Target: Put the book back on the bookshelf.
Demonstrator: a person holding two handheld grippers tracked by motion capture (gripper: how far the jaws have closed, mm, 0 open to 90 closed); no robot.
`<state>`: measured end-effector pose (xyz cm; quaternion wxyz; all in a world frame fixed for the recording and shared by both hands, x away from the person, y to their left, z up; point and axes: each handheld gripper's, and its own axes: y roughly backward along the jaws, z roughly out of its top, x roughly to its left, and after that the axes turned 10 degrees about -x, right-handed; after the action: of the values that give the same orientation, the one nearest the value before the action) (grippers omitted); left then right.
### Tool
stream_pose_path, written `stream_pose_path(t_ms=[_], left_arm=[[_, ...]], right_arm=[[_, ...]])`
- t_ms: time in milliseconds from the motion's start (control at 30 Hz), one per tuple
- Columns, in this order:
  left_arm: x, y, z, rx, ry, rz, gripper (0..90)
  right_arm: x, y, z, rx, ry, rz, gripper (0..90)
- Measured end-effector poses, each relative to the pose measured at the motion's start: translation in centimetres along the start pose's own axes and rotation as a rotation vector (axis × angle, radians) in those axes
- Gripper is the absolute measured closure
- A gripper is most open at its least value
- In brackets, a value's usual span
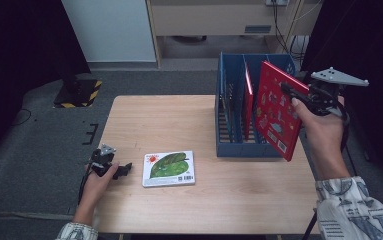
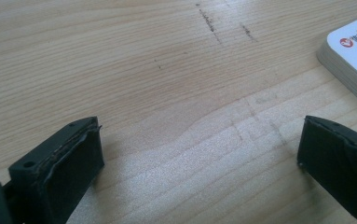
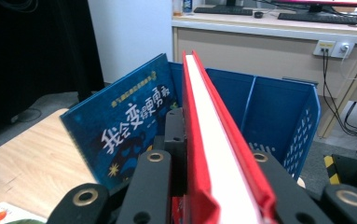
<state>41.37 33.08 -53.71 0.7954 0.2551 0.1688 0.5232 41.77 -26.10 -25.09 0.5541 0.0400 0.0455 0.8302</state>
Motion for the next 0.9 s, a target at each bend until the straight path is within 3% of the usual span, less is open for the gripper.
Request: stream_pose_path(t_ms=[400, 900], left_arm=[[0.0, 0.0, 0.0, 0.000, 0.000, -0.001, 0.0], [0.0, 0.0, 0.0, 0.000, -0.001, -0.002, 0.0]], right_arm=[[-0.5, -2.5, 0.2, 0.005, -0.002, -0.050, 79.0], [0.0, -5.1, 0.8, -0.004, 0.009, -0.080, 79.0]])
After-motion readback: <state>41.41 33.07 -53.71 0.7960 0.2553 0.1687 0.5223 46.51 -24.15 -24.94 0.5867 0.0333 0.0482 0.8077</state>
